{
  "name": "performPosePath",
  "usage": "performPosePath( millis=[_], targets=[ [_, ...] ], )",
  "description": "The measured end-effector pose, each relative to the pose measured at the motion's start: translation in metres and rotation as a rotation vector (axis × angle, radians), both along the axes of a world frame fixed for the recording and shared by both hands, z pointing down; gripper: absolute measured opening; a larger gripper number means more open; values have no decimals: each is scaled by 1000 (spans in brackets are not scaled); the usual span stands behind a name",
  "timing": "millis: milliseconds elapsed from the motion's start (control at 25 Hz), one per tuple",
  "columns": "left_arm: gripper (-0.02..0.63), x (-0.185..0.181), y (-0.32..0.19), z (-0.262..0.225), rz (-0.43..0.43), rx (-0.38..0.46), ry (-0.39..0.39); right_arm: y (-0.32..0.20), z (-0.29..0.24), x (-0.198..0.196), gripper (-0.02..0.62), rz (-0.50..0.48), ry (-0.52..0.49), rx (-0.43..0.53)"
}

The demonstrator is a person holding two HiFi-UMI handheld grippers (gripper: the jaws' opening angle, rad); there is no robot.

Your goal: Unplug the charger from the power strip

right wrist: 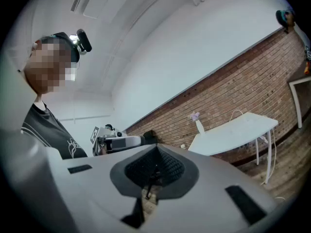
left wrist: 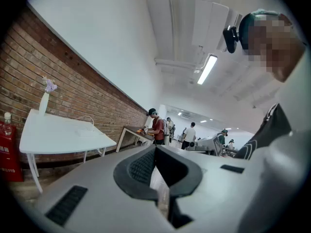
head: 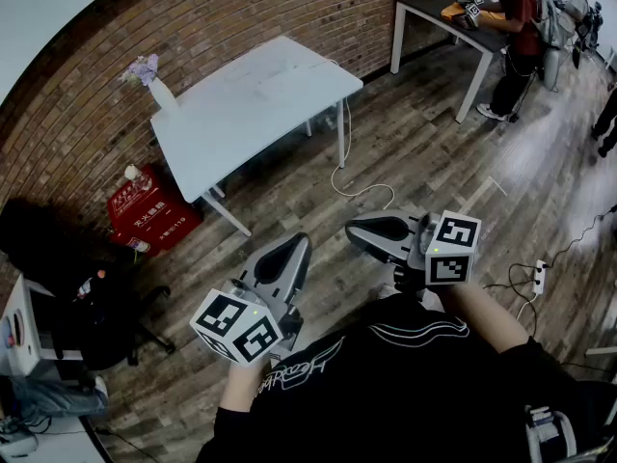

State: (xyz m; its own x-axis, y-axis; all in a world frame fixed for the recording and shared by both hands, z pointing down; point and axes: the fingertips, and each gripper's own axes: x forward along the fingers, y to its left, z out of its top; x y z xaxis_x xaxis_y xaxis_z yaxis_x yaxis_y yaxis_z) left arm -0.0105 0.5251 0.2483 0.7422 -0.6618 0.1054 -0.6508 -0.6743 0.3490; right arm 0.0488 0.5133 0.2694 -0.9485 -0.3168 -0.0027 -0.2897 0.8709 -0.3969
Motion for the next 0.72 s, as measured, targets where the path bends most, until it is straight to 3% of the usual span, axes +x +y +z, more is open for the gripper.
performPosePath(
  millis=[320,720],
  targets=[
    [5,1,6,-1,4,-2,-11,3,-5,-1,-3,-7,-5,3],
    [5,13,-24,17,-3,-62,-7,-20,20,11,-3,-19,-9,-85]
  ],
)
